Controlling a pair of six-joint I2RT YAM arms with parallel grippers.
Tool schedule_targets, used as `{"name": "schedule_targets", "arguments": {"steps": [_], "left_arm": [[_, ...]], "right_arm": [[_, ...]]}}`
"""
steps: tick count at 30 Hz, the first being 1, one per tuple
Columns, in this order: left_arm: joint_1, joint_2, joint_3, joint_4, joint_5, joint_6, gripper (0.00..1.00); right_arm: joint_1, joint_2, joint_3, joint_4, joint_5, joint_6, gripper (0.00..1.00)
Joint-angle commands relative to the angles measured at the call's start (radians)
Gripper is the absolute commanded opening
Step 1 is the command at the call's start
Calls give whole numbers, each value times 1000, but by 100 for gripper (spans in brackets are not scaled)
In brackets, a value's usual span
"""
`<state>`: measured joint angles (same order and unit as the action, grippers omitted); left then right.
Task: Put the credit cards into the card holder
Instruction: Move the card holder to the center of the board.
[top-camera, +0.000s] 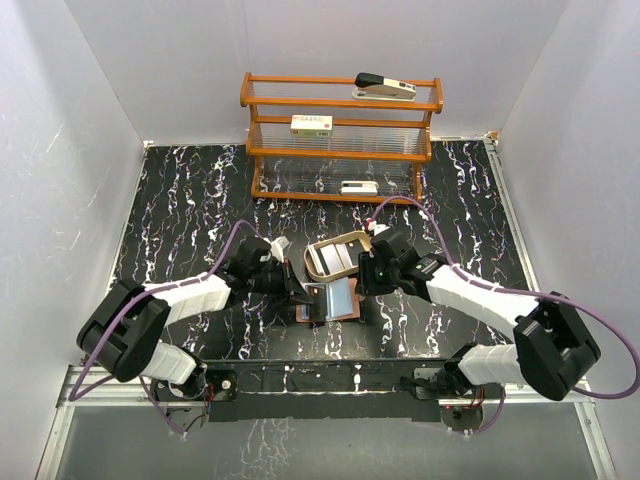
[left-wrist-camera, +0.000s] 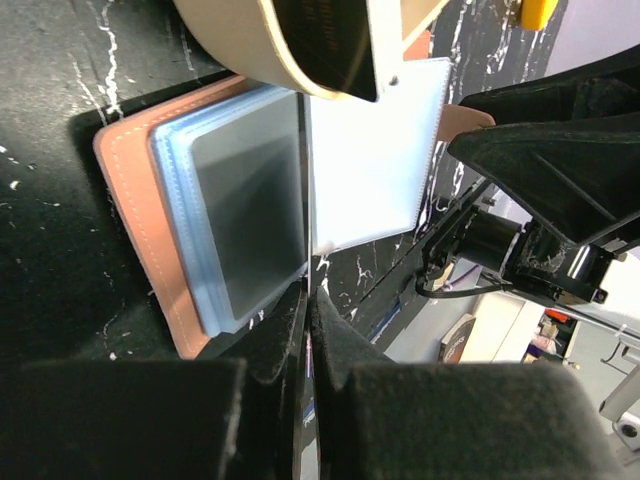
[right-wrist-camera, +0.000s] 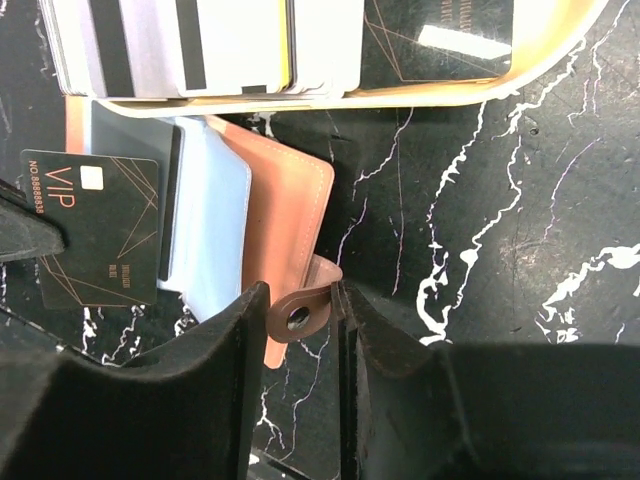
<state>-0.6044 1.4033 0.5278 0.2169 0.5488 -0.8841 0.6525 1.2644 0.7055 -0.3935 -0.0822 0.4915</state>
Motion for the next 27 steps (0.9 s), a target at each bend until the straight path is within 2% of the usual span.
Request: {"name": "schedule_targets", "arguments": {"steps": [1, 10, 16, 20, 27], "left_arm": [[-2, 24, 30, 15, -4, -5, 0], [-1, 26, 32, -13, -14, -6, 0], [-1, -10, 29, -55, -23, -3, 0], [-1, -30, 20, -83, -14, -5, 0], [-1, -158, -2, -158, -4, -14, 0]], "right_arm": [[3, 36, -21, 90, 26, -42, 26], [3, 89, -72, 170, -10, -77, 13], [19, 98, -96, 211, -62, -156, 11], [67, 121, -93, 206, -80, -193, 10], [200, 164, -61, 194, -63, -217, 9]]}}
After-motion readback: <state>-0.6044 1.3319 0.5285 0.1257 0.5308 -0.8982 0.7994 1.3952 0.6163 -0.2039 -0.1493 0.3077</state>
